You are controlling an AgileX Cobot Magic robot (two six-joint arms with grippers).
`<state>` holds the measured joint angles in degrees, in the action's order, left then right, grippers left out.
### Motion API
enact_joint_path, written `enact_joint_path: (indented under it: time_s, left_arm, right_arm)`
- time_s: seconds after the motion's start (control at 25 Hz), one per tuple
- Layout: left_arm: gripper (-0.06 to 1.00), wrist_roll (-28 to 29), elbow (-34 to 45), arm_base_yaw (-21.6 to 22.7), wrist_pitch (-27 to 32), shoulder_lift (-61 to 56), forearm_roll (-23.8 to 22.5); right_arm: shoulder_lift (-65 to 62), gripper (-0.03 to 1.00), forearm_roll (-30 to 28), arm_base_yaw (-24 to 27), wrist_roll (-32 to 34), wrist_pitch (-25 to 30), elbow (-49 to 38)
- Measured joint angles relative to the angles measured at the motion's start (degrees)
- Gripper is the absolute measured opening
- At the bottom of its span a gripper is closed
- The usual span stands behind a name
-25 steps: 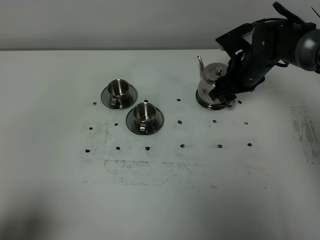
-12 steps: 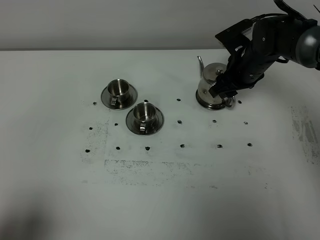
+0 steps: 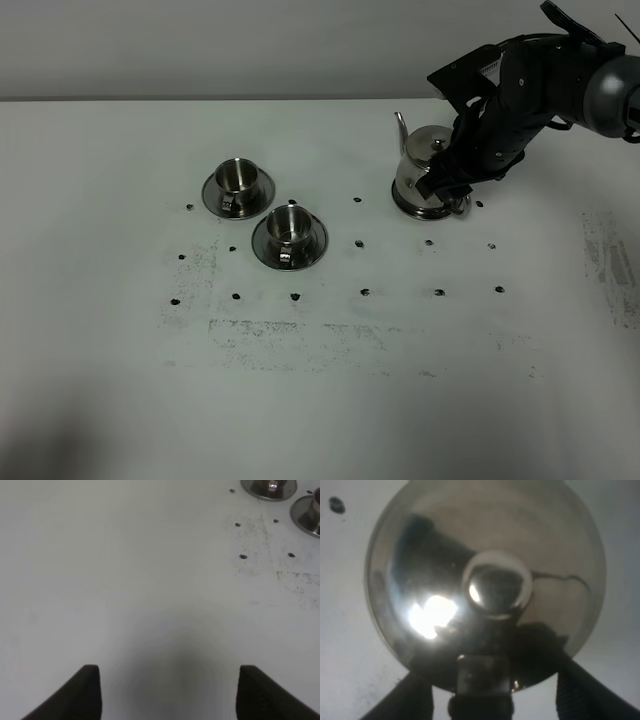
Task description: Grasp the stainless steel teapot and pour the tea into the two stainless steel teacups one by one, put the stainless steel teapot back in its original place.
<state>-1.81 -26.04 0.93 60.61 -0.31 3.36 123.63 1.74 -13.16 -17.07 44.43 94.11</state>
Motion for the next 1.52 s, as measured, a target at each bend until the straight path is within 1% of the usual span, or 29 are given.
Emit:
enact_joint_path:
  time_s: [0.16,0.28,0.36,0.52,0.76,1.12,1.52]
  left_arm:
    - [0.56,0.0,0.0,0.0,0.0,0.0,0.0]
    - [0.56,0.0,0.0,0.0,0.0,0.0,0.0]
    - [0.56,0.0,0.0,0.0,0.0,0.0,0.0]
    - [0.56,0.0,0.0,0.0,0.0,0.0,0.0]
    - [0.56,0.0,0.0,0.0,0.0,0.0,0.0]
    - [0.56,0.0,0.0,0.0,0.0,0.0,0.0]
    - [0.56,0.0,0.0,0.0,0.0,0.0,0.0]
  right_arm:
    - [0.0,0.51,0.0,0.0,0.0,0.1,0.3]
    - [0.0,0.46,0.0,0.0,0.0,0.2,0.3]
    - [0.0,0.40,0.0,0.0,0.0,0.4,0.3]
    - [0.0,0.20,0.0,0.0,0.0,0.7,0.3]
    - [0.0,0.20,0.0,0.0,-1.3,0.7,0.3]
    - [-0.4,0.20,0.1,0.0,-1.4,0.8,0.3]
    - [-5.8,0.20,0.1,-0.1,-1.5,1.5,0.3]
